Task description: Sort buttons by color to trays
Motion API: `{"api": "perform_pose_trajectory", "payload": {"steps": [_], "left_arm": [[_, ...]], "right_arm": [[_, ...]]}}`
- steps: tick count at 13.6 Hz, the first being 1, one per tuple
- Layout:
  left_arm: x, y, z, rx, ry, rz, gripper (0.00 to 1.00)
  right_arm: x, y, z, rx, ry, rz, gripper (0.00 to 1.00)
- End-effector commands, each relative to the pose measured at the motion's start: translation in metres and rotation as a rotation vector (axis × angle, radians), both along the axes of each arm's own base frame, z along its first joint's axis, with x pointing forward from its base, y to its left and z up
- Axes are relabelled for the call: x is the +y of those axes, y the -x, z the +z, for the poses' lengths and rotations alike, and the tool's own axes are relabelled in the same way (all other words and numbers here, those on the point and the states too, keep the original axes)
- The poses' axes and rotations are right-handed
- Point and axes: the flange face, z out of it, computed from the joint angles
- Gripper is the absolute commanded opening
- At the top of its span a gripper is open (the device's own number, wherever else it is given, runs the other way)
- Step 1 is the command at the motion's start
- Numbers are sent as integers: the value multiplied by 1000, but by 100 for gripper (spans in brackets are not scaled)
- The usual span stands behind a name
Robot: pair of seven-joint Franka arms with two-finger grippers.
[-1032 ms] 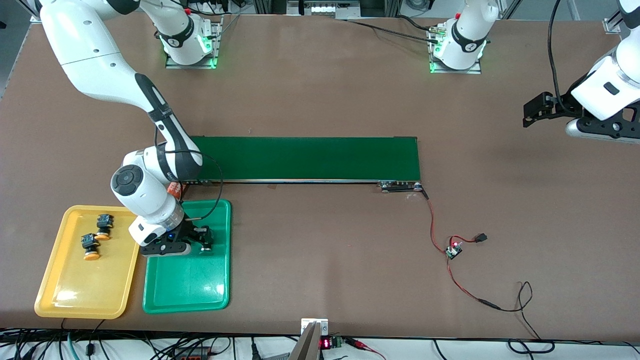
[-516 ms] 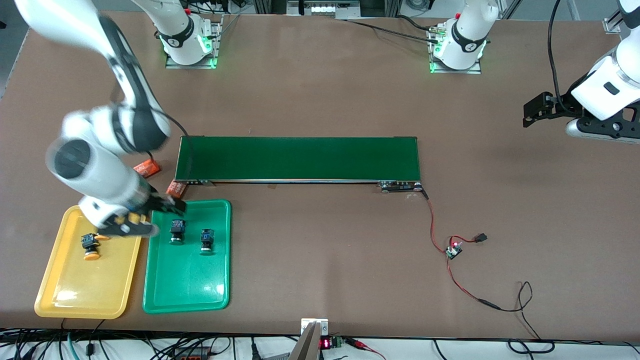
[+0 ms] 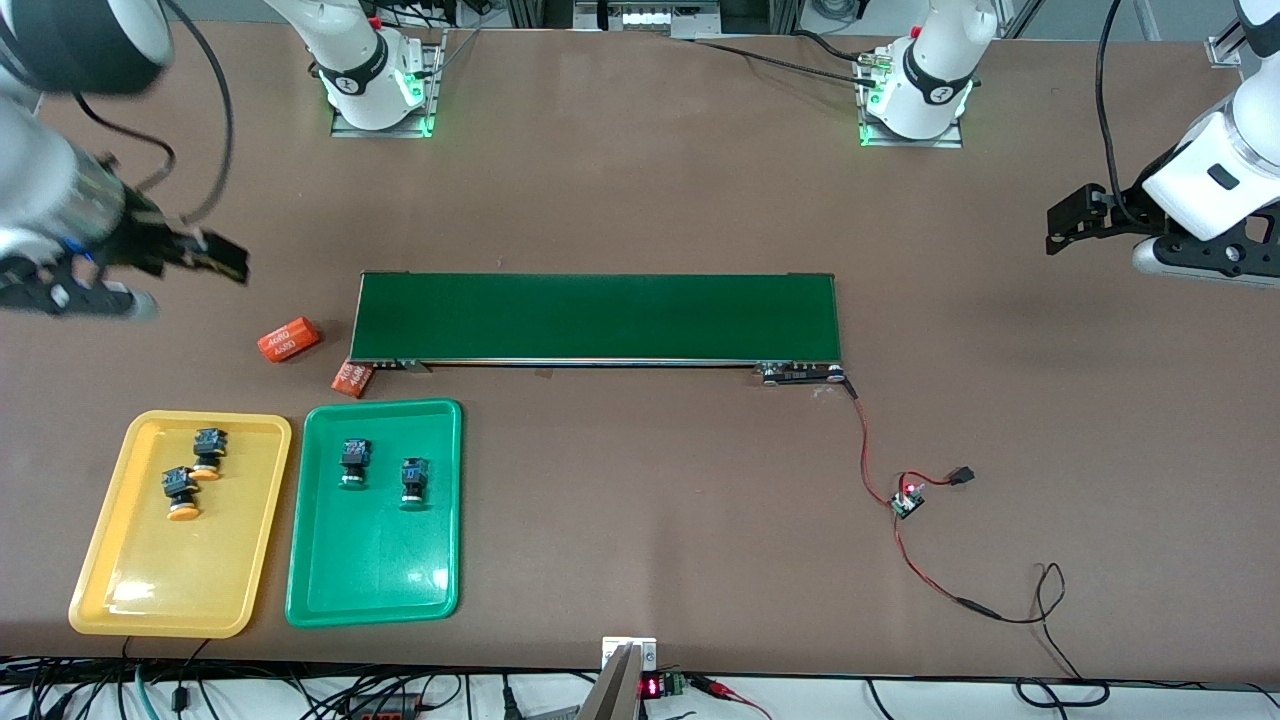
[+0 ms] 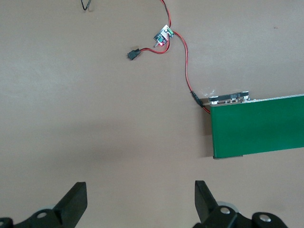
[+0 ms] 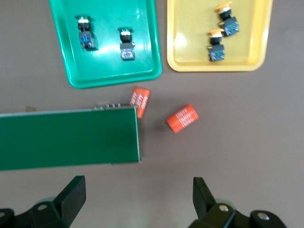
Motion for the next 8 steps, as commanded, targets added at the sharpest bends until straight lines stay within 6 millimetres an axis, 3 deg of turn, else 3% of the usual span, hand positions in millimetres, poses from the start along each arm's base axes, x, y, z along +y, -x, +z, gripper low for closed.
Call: {"api": "perform_pose_trajectory", "payload": {"steps": [1, 3, 8], "left_arm": [[-2, -3, 5, 5, -10, 3, 100], [-2, -3, 5, 5, -10, 3, 100], [-2, -3, 5, 5, -10, 3, 100]], "right_arm": [[-20, 34, -1, 13, -14, 25, 100], [-34, 44, -2, 17, -55, -7, 100], [-37, 40, 16, 30, -50, -15, 100]]}}
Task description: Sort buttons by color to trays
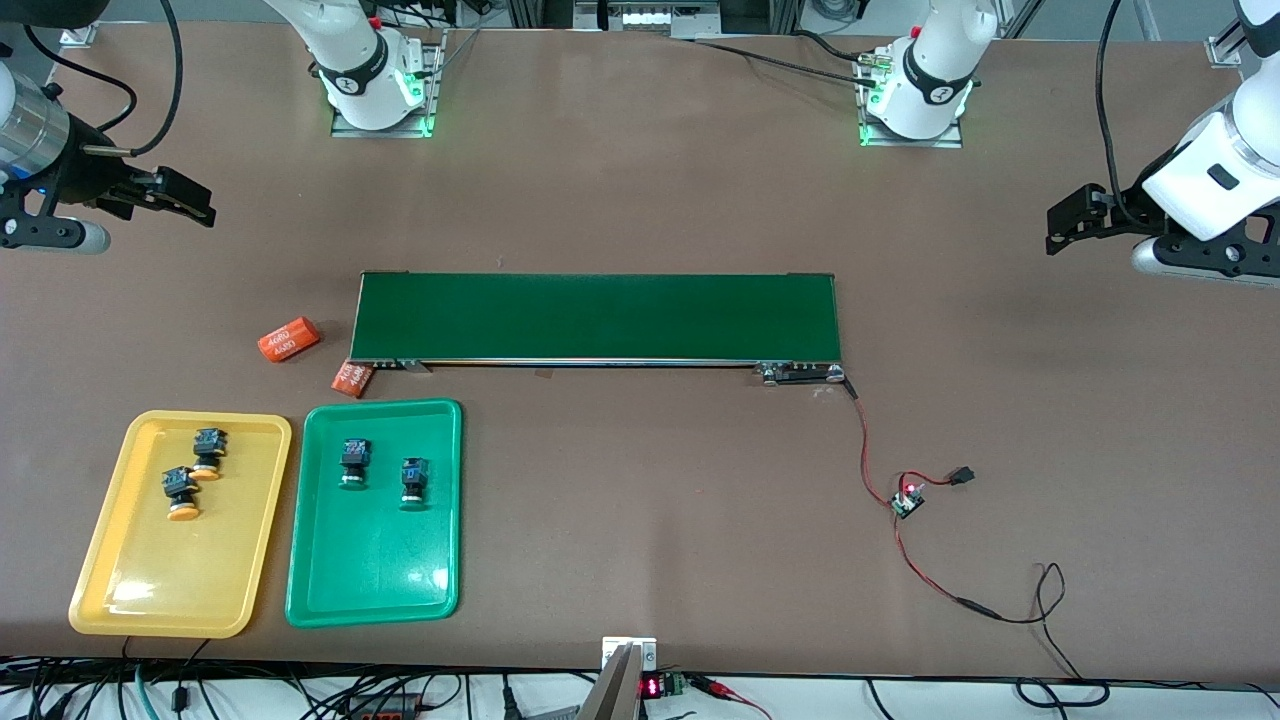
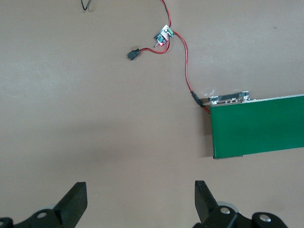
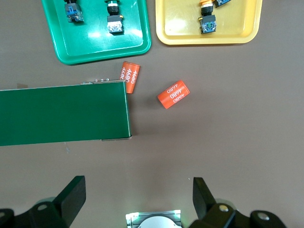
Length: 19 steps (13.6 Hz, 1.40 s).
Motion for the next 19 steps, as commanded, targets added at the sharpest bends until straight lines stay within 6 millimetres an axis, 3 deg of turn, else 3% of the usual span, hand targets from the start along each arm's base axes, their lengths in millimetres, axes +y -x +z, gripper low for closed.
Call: {"api": "perform_pose_trajectory", "payload": {"steps": [1, 3, 8, 9, 10, 11, 13, 15, 19], "left_arm": [[-2, -3, 5, 5, -10, 3, 100], [-2, -3, 5, 5, -9, 3, 100], [-2, -3, 5, 5, -9, 3, 100], [-2, -3, 5, 5, -9, 5, 100], [-2, -3, 5, 5, -9, 3, 100], [-2, -3, 5, 5, -9, 3, 100], [-2, -3, 5, 5, -9, 3, 100], [-2, -3, 5, 5, -9, 2, 100], [-2, -3, 5, 5, -9, 3, 100]], "right_arm": [[-2, 3, 18, 13, -15, 18, 100], [-8, 9, 30, 40, -9, 0, 100], [-10, -4, 20, 24, -11, 5, 100], [-16, -6, 18, 27, -11, -6, 100], [-41, -5, 18, 26, -23, -37, 100], [-52, -3, 19, 25, -27, -22, 100], [-61, -3, 19, 25, -31, -10, 100], [-50, 0, 23, 29, -18, -8, 100], [-48, -1, 22, 27, -19, -7, 100]]}}
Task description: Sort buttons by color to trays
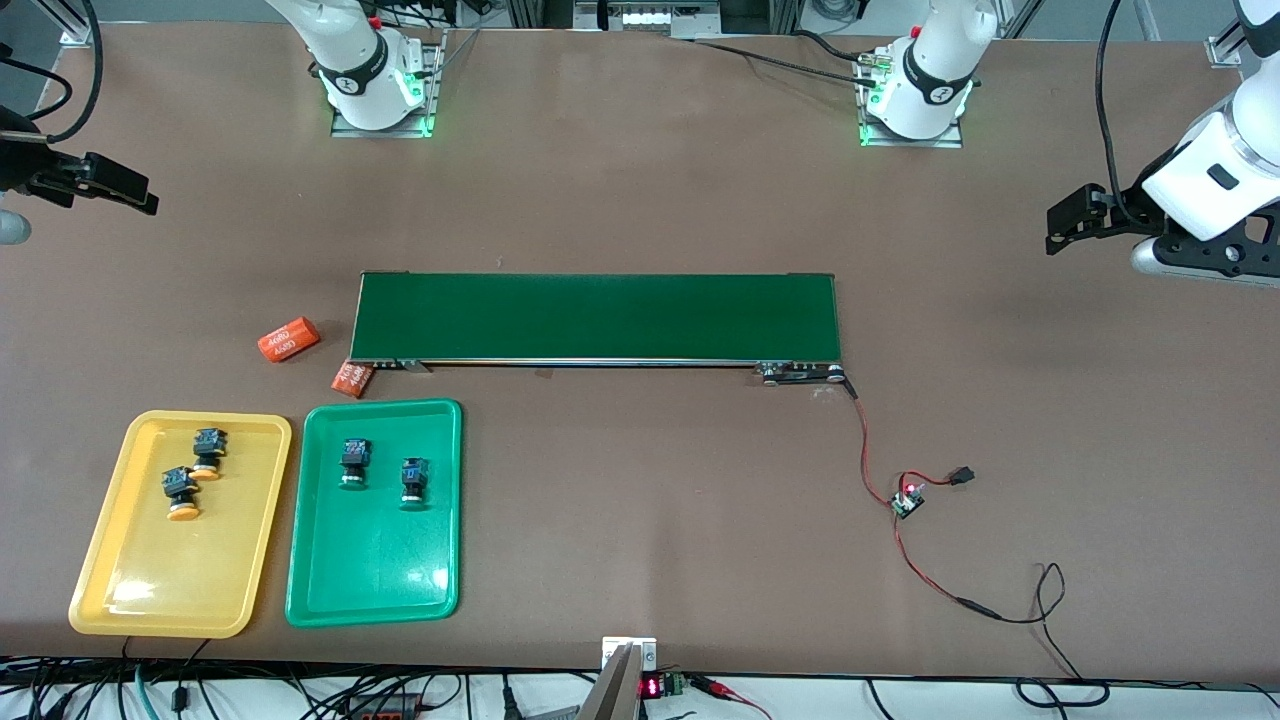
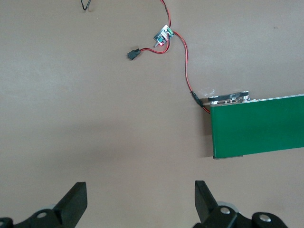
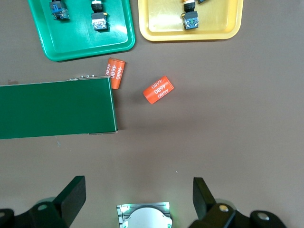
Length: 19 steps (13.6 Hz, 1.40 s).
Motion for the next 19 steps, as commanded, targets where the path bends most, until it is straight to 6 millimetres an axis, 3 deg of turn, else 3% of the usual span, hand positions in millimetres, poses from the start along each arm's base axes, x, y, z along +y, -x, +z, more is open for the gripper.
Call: {"api": "perform_pose_trajectory", "payload": {"steps": [1, 9, 11, 19], "left_arm": [[-3, -3, 5, 5, -9, 2, 100], [-2, -3, 5, 5, -9, 4, 100], [-2, -3, 5, 5, -9, 4, 100], [-2, -3, 5, 5, -9, 4, 100]], "right_arm": [[1, 0, 6, -6, -3, -3, 100], [6, 3, 11, -6, -13, 10, 100], [6, 3, 22, -15, -15, 17, 100], [7, 2, 19, -3, -16, 16, 100]]}}
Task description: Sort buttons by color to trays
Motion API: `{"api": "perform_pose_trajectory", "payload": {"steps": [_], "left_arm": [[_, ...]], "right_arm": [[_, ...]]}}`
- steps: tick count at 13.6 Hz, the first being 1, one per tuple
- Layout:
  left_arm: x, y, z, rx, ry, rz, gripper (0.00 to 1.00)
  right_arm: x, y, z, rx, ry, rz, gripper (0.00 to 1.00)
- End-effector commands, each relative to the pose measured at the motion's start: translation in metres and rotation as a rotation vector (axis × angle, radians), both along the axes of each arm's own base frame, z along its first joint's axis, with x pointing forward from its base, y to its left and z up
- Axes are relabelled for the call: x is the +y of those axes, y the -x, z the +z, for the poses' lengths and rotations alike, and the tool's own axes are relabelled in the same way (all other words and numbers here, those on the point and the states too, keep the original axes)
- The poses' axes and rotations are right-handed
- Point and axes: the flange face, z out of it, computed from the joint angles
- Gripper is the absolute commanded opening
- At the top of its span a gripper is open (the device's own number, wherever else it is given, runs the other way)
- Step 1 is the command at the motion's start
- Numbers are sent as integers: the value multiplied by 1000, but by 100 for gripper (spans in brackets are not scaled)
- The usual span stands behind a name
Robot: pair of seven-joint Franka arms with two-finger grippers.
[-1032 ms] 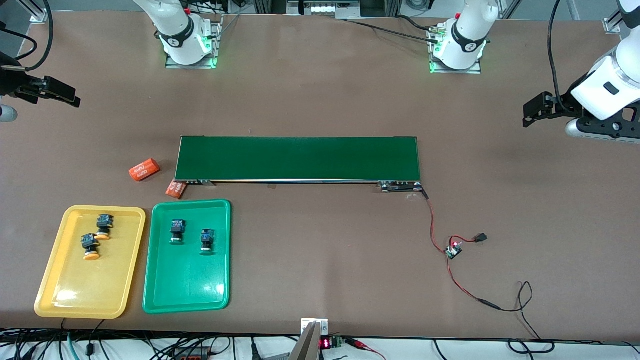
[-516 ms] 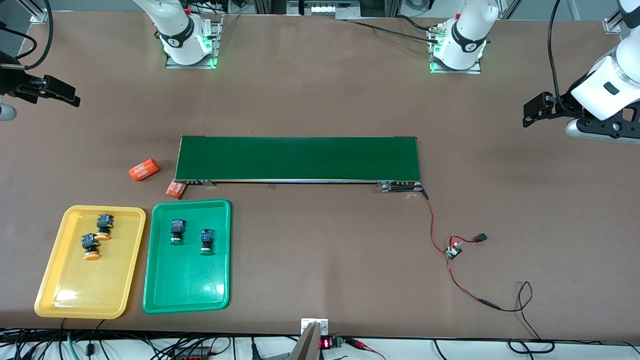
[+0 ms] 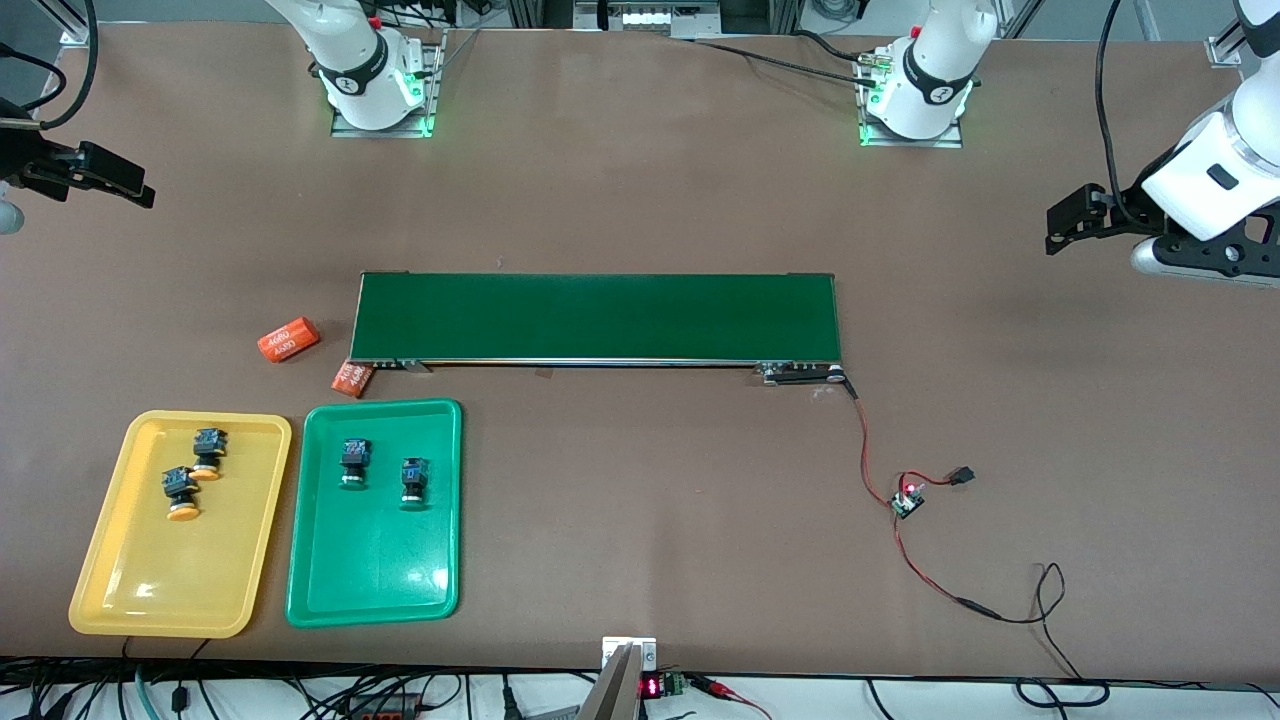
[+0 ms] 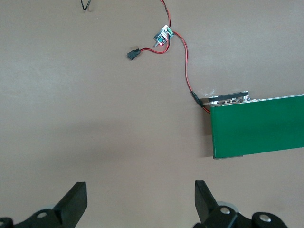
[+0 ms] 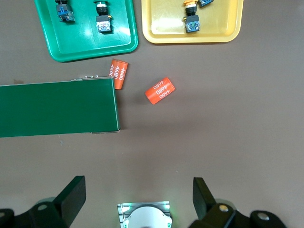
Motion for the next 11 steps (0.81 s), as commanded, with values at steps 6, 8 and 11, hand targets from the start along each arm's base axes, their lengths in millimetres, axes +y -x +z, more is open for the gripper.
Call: {"api": "perform_pose_trajectory", "payload": {"steps": [6, 8, 11], "left_arm": [[-2, -3, 5, 5, -9, 4, 100], [-1, -3, 5, 5, -9, 4, 100], [-2, -3, 5, 5, -9, 4, 100]], "right_arm": [[8, 0, 5, 6, -15, 16, 100], [9, 0, 4, 7, -14, 17, 100], [8, 0, 3, 11, -12, 16, 100]]}}
